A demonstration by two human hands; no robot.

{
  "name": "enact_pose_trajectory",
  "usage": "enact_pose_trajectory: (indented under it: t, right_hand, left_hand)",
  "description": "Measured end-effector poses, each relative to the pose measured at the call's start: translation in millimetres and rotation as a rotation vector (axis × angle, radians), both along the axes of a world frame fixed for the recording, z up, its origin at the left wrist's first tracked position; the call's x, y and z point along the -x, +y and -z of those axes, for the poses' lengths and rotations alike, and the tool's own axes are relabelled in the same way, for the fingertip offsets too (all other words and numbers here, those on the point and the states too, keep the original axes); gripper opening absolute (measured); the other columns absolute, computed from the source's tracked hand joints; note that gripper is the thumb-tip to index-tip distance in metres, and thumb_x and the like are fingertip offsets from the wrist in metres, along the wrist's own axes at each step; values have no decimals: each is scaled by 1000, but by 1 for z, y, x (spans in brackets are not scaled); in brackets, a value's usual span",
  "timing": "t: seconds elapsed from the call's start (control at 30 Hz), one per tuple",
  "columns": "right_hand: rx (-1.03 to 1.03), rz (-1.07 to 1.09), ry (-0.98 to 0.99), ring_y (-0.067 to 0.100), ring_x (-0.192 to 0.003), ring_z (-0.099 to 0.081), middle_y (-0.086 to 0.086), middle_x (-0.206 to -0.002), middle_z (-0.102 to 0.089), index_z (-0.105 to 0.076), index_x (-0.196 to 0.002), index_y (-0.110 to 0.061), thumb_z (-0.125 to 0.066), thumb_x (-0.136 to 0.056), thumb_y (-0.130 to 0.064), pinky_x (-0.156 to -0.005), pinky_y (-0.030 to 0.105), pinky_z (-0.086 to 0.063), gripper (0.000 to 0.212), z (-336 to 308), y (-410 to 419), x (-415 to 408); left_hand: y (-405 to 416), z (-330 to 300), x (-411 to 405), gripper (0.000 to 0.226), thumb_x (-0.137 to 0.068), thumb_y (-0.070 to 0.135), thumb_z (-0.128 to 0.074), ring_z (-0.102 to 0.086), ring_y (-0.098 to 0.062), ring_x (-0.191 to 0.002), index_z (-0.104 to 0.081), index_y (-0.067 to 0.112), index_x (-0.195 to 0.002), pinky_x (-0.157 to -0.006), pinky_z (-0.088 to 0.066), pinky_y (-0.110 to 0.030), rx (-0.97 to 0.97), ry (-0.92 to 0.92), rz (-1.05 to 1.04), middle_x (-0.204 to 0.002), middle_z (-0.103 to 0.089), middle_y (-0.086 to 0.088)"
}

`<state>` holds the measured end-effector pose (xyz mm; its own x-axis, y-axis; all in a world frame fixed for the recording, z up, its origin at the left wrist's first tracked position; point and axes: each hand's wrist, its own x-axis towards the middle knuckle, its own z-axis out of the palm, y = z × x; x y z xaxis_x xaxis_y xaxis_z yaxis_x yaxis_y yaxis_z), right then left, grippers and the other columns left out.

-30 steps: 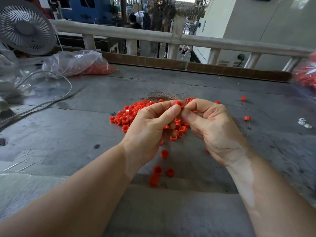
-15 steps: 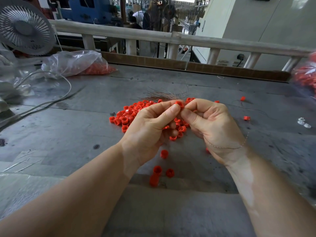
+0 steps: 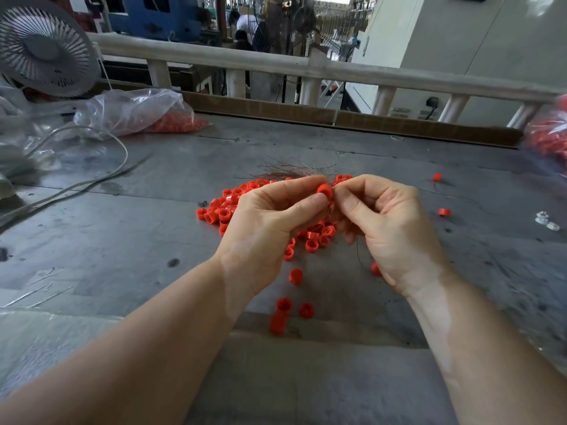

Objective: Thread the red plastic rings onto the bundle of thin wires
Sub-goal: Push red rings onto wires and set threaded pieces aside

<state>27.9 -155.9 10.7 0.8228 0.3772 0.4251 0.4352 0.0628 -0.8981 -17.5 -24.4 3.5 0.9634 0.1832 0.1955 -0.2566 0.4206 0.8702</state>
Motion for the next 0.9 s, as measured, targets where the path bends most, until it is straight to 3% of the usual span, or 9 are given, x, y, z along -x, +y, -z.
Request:
enact_pose_trajectory:
  t: [0.17,0.53,0.73,0.9]
  right_hand:
    - [-57,-92,57,8,-52,-55,-3,-60,-63,-72,-71,-24,-63,-79,-26,-45,17,-43,12,-3,0,1]
    - [-42,-105,-28,4,-52,-50,-6,-57,-57,-67,-69,-26,-62,-81,-21,-47,14,-40,14,-4,-1,3]
    - [-146,-146,244,5,-42,-42,-2,-49,-51,-65,-61,-19,-61,-80,-23,-39,14,-32,20,-8,-1,4]
    - [-149,-170,293,7,-40,-39,-1,-46,-48,-60,-65,-11,-58,-77,-29,-36,14,-29,21,-10,-2,6]
  left_hand:
    - [3,-1,2,20,-59,17,-71,-70,-14,-79,-76,18,-78,-76,-56,-24,-116,-46,-73,-81,-74,-2]
    - [4,-5,5,20,-63,15,-69,-68,-7,-73,-71,14,-83,-68,-52,-16,-293,-154,-114,-76,-73,3]
    - [-1,-2,3,28,-66,15,-69,-68,-12,-79,-70,9,-93,-74,-54,-22,-249,-154,-57,-82,-73,-2]
    - [0,-1,3,23,-65,19,-69,-67,-16,-75,-74,13,-86,-76,-55,-29,-204,-103,-2,-81,-73,-5]
